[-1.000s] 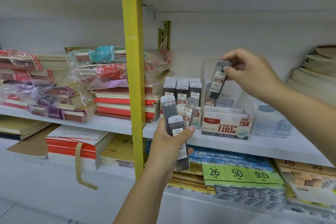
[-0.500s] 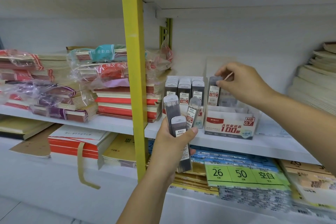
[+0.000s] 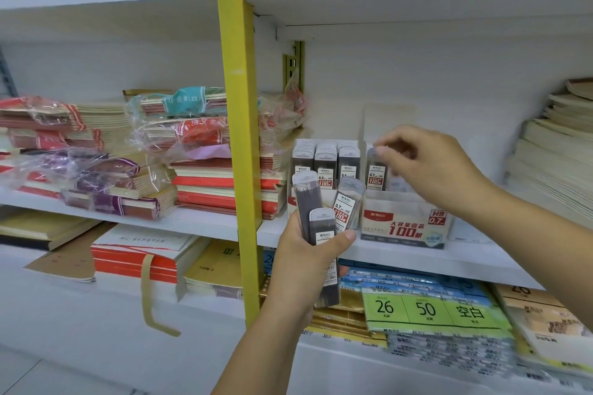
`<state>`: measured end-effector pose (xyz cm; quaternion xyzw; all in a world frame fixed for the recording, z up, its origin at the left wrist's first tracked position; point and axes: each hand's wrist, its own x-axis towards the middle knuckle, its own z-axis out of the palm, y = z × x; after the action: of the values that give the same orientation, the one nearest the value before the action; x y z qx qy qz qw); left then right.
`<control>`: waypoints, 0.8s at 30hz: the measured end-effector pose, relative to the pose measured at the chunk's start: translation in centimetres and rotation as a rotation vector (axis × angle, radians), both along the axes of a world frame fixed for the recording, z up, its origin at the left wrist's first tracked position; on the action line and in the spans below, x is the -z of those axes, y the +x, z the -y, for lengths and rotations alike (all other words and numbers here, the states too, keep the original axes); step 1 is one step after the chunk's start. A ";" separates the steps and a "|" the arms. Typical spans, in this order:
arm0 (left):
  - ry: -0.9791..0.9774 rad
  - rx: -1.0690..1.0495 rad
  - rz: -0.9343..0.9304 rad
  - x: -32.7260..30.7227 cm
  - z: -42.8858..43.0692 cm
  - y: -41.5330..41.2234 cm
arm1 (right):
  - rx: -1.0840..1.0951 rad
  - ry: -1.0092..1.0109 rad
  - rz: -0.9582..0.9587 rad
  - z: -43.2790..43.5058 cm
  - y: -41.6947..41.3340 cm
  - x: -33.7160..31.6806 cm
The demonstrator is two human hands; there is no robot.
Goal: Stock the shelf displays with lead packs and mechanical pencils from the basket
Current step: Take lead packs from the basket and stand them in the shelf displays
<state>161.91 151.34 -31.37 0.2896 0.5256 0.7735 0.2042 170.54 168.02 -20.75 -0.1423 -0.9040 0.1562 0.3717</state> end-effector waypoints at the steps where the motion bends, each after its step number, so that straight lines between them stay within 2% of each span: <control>1: -0.001 0.003 -0.007 0.0 -0.1 0.0 | -0.120 -0.130 0.040 1.3 0.6 0.2; 3: -0.010 0.024 -0.026 0.0 -0.2 0.2 | -0.266 -0.283 0.136 3.3 1.2 1.0; 6: -0.027 0.064 -0.039 -0.1 -0.3 0.6 | -0.277 -0.330 0.142 3.5 1.0 2.0; 8: -0.029 0.093 -0.013 -0.1 -0.3 0.5 | -0.230 -0.375 0.011 2.3 1.1 1.2; 10: -0.033 0.105 0.011 0.0 -0.2 0.1 | -0.203 -0.405 -0.210 0.5 1.6 -0.6; 11: -0.039 0.106 0.009 0.1 -0.2 -0.1 | -0.194 -0.370 -0.295 -0.3 2.0 -1.5; 13: -0.056 0.102 -0.016 0.2 -0.1 -0.5 | -0.171 -0.229 -0.344 -1.6 2.5 -2.9; 18: -0.087 0.089 -0.039 0.7 -0.4 -1.1 | -0.023 0.046 -0.128 -2.8 0.9 -3.0; 24: -0.121 0.135 -0.082 1.2 -0.5 -1.7 | -0.022 0.067 0.080 -3.0 -1.1 -1.6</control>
<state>160.16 151.79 -32.53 0.3429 0.5586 0.7122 0.2514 169.47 171.03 -19.17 -0.1258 -0.9244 0.1241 0.3381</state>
